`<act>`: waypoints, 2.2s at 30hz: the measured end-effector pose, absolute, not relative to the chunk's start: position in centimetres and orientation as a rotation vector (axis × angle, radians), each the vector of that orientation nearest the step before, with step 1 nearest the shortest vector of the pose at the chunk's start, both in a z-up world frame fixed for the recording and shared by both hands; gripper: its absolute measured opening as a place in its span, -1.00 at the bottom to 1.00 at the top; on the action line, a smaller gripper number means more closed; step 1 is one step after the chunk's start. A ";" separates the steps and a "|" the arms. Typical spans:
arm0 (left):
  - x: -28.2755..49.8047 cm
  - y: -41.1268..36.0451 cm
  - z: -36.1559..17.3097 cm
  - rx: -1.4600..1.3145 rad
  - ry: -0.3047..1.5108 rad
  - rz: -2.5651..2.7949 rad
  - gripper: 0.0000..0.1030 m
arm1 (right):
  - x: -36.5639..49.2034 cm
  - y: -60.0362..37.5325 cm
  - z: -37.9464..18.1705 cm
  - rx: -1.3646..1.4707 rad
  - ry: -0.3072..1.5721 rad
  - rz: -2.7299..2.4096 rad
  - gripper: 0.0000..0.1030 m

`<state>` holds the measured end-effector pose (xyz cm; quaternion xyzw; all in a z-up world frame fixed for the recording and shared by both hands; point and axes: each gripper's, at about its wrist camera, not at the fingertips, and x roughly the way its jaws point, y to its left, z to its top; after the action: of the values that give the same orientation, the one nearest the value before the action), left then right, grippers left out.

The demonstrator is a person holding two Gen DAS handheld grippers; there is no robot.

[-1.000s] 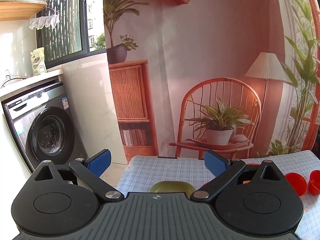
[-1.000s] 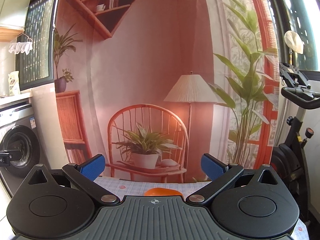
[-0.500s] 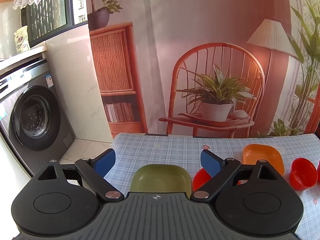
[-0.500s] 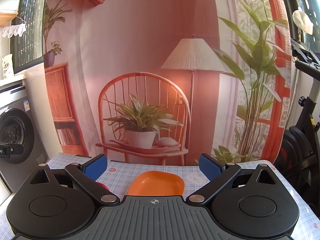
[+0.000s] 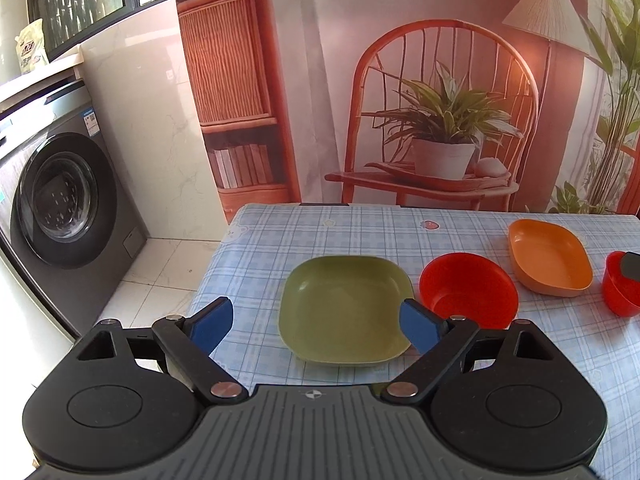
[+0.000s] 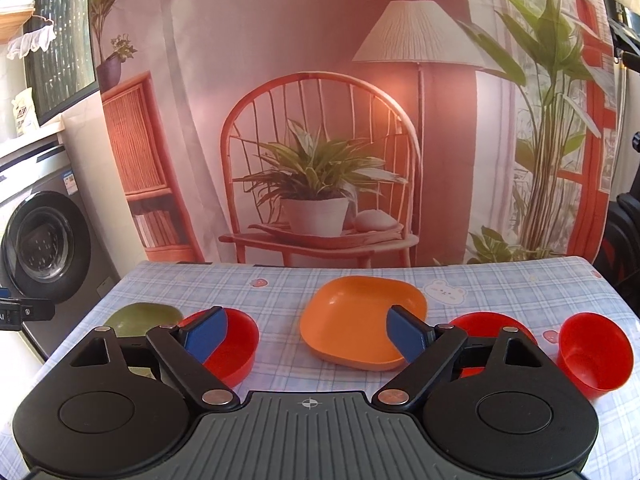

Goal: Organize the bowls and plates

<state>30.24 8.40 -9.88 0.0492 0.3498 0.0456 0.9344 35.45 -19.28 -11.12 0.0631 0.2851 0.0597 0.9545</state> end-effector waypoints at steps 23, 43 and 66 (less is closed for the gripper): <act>24.9 13.2 -4.8 0.026 0.674 0.165 0.65 | 29.6 -17.9 -9.0 0.149 0.613 0.112 0.46; 28.6 12.7 -14.9 0.052 0.841 0.043 0.64 | 35.0 -7.9 -15.5 0.157 0.794 0.170 0.37; 28.0 12.6 -20.5 -0.064 1.044 -0.001 -0.63 | 33.7 -5.5 -20.7 0.102 1.022 0.351 -0.68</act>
<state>28.05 12.63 -20.49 -0.0304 0.4984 -0.0006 0.8664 33.74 -5.52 -20.68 0.0485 0.4863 0.1670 0.8563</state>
